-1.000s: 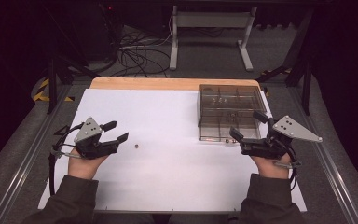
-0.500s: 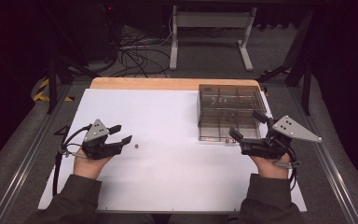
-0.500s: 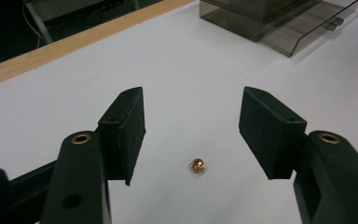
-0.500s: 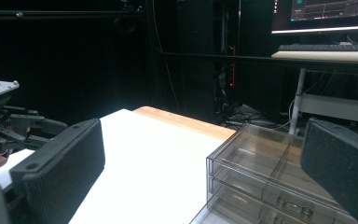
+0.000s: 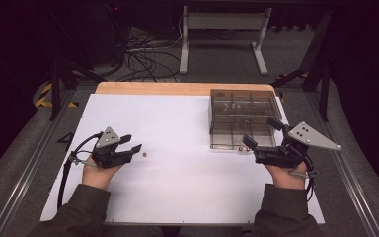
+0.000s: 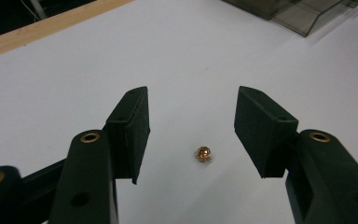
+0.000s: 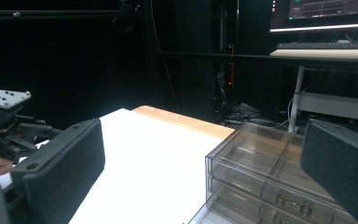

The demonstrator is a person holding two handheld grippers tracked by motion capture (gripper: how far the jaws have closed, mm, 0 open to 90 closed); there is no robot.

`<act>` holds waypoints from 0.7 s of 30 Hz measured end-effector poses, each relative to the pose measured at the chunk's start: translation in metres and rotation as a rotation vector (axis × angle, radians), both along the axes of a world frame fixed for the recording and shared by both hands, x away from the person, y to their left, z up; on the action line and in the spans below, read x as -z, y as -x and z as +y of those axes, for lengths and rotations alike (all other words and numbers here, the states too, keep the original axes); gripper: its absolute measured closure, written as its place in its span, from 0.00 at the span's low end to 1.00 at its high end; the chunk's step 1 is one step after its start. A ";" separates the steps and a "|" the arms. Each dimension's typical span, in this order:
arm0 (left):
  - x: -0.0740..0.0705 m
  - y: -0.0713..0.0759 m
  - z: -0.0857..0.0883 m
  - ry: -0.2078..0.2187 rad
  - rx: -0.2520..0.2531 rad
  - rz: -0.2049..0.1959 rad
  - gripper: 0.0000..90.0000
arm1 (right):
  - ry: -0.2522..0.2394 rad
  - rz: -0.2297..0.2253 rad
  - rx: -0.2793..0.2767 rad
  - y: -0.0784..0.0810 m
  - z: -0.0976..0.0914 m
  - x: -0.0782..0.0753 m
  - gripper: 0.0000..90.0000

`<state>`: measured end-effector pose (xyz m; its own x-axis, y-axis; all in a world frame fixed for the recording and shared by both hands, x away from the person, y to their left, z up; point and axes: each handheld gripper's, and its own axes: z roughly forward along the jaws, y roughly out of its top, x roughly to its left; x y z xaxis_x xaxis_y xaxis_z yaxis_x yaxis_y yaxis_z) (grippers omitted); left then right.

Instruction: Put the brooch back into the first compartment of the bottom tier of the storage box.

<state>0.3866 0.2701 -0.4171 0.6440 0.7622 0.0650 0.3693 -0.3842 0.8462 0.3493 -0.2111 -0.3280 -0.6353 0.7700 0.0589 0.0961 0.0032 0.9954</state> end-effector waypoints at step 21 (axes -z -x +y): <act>0.022 -0.016 -0.011 -0.033 0.021 0.111 0.64 | 0.004 0.010 0.007 -0.001 0.001 0.000 0.01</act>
<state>0.4026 0.2592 -0.4391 0.6641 0.7474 0.0175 0.4517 -0.4197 0.7873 0.3501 -0.2105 -0.3283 -0.6291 0.7748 0.0624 0.1060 0.0060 0.9944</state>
